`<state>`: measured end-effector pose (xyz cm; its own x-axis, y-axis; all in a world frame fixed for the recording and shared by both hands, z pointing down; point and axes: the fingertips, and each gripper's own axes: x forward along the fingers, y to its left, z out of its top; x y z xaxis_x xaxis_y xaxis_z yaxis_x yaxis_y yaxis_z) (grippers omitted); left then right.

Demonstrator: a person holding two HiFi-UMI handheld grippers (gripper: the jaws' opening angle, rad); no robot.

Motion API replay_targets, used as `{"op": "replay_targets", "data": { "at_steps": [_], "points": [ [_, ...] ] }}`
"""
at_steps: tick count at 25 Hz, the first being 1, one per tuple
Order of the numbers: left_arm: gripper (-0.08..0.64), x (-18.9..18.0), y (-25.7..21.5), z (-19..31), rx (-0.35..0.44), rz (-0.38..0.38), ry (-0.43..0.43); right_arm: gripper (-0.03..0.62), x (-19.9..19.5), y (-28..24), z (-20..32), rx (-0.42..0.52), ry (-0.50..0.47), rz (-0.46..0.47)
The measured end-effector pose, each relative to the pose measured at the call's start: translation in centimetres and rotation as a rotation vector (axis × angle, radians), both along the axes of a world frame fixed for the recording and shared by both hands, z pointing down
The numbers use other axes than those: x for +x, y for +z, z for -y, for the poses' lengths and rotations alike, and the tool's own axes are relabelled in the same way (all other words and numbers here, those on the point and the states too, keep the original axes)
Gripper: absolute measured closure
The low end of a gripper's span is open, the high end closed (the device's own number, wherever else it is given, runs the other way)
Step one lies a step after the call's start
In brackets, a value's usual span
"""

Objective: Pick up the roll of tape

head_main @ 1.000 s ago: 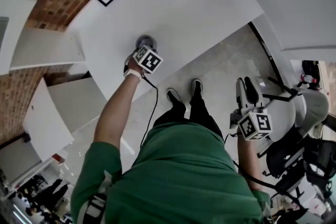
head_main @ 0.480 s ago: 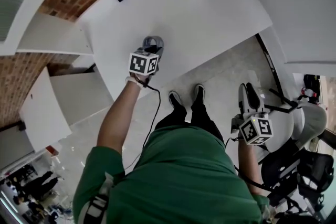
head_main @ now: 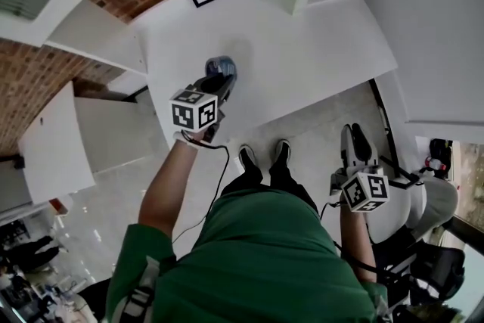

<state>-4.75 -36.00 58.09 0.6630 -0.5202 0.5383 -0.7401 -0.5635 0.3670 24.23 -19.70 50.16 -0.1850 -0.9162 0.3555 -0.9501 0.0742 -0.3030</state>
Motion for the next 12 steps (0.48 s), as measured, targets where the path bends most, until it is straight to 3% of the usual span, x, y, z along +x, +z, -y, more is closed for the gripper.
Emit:
{"op": "replay_targets", "data": {
  "at_steps": [12],
  "points": [
    [0.492, -2.7, -12.1, -3.8, 0.143, -0.298, -0.117, 0.520, -1.7, -5.2, 4.0, 0.121, -0.059, -0.077]
  ]
}}
